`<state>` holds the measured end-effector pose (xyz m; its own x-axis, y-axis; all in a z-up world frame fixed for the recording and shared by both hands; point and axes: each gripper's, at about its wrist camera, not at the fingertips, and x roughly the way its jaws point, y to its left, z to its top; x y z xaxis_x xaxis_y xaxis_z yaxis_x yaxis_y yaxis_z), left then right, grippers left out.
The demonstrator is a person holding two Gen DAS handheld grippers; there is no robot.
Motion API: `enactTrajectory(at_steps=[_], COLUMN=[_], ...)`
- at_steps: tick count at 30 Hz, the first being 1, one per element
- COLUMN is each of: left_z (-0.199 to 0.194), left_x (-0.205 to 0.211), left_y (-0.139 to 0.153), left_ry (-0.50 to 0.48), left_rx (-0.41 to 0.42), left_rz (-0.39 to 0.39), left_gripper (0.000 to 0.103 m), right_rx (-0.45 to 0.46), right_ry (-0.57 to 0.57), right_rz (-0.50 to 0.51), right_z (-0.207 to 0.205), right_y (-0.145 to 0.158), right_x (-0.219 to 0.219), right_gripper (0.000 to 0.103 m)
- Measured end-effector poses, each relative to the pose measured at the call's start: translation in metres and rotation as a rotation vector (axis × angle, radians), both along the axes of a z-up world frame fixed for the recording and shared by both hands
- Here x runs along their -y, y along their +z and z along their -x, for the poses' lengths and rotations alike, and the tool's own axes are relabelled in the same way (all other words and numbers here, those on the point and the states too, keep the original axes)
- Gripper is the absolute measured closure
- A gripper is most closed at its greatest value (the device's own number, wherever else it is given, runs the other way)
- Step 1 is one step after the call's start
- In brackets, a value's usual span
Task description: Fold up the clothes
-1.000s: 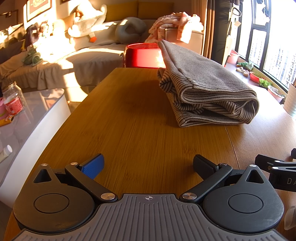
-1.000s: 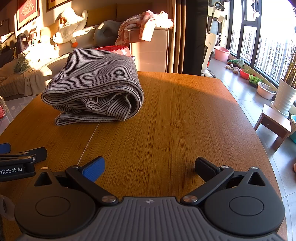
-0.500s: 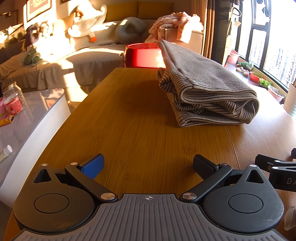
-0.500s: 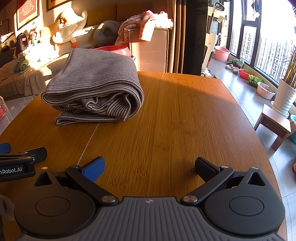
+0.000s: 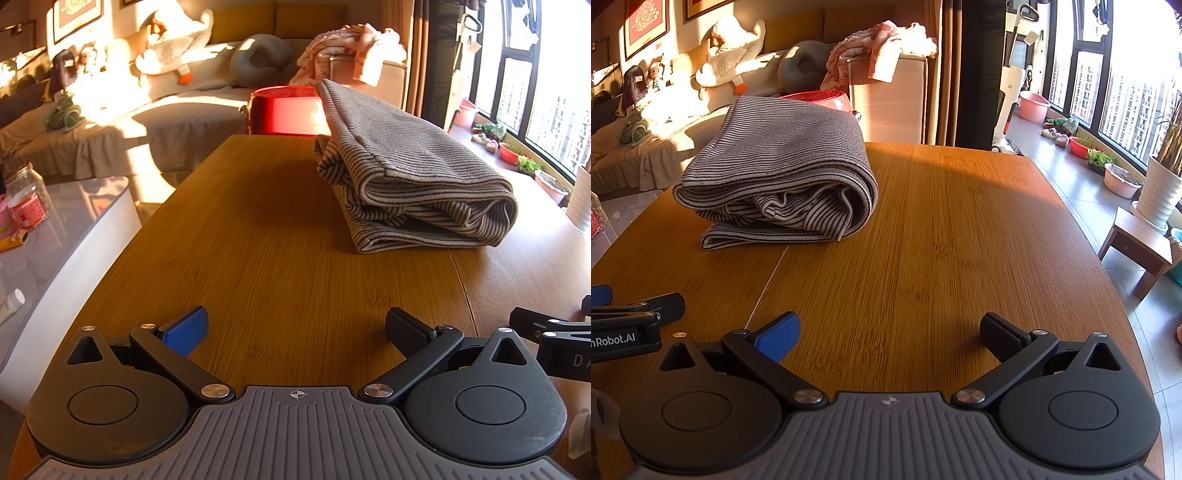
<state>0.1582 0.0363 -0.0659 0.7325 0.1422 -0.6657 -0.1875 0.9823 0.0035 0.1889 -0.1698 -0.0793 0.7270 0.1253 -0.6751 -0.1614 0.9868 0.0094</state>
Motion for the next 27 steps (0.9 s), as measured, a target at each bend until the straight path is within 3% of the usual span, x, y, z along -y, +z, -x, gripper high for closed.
enactTrajectory(at_steps=[27], left_z=[0.0012], left_x=[-0.0003], left_y=[0.0004], left_ry=[-0.003], left_rx=[0.001], left_rz=[0.002], left_gripper=[0.0], right_rx=[0.005], right_ry=[-0.015], right_rz=[0.0], right_z=[-0.0004], right_y=[-0.0003], right_x=[-0.0011], right_gripper=[0.0])
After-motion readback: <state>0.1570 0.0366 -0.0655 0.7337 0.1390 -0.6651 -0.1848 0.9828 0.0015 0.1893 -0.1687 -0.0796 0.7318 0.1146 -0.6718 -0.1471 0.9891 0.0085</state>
